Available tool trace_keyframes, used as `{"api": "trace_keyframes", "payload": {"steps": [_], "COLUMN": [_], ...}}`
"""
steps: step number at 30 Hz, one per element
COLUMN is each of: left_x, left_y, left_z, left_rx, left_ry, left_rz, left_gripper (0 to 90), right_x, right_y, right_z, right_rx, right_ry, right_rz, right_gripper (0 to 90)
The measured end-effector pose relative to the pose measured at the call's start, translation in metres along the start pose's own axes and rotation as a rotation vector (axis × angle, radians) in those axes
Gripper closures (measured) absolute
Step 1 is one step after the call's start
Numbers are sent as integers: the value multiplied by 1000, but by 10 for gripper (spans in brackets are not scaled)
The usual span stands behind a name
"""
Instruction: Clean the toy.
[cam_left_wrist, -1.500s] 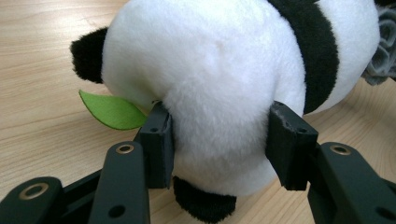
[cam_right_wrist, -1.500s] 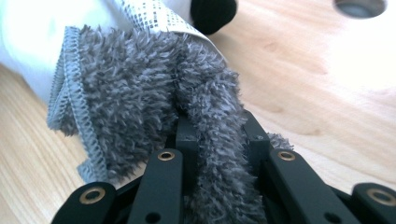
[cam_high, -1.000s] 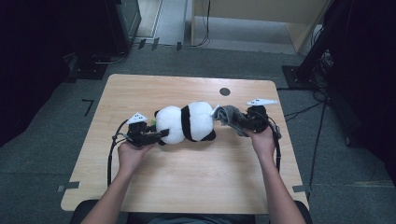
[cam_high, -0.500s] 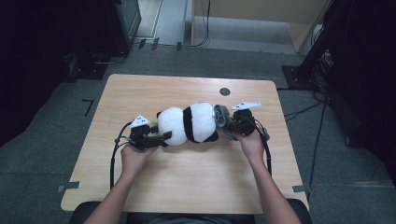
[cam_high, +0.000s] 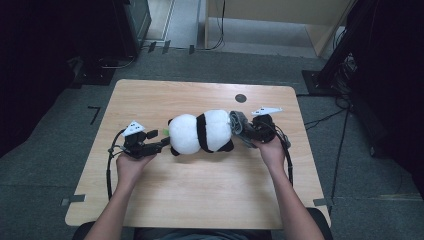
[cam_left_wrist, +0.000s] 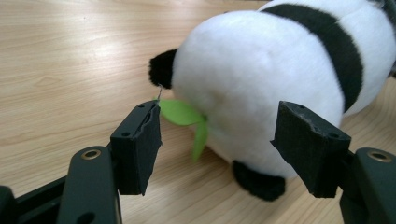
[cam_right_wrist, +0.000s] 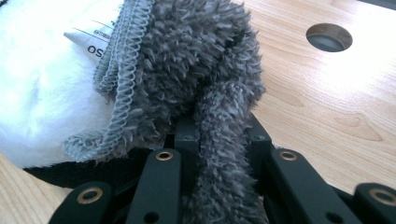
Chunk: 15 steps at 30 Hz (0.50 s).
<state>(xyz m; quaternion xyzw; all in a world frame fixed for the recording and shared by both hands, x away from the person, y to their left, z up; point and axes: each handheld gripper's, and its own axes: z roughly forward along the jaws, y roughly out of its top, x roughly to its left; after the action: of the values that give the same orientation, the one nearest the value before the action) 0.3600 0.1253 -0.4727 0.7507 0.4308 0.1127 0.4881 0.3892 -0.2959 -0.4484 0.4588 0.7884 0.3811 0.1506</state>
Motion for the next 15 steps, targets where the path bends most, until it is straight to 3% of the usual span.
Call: {"api": "trace_keyframes", "payload": {"steps": [3,6,9,13,15], "left_x": [11,18,20,21,22], "left_y": [4,6,7,13,13], "left_z": [4,8,13,24,28], "left_rx": [18,21,19,12,4], "left_ry": [16,17,32,-5,-21], "left_rz": [19,11,60,113,120], "left_gripper": [318,321,328,328,330], "right_x": [-2,-3,-4,-5,-5], "right_y": [0,1,2,3,4], "right_z": [2,3,3,6,9], "right_rx": [1,3,7,6,14], "right_ry": [4,10,11,19,31], "right_rz": [13,9,13,9,10], "right_gripper": [745,746,746,746,746]}}
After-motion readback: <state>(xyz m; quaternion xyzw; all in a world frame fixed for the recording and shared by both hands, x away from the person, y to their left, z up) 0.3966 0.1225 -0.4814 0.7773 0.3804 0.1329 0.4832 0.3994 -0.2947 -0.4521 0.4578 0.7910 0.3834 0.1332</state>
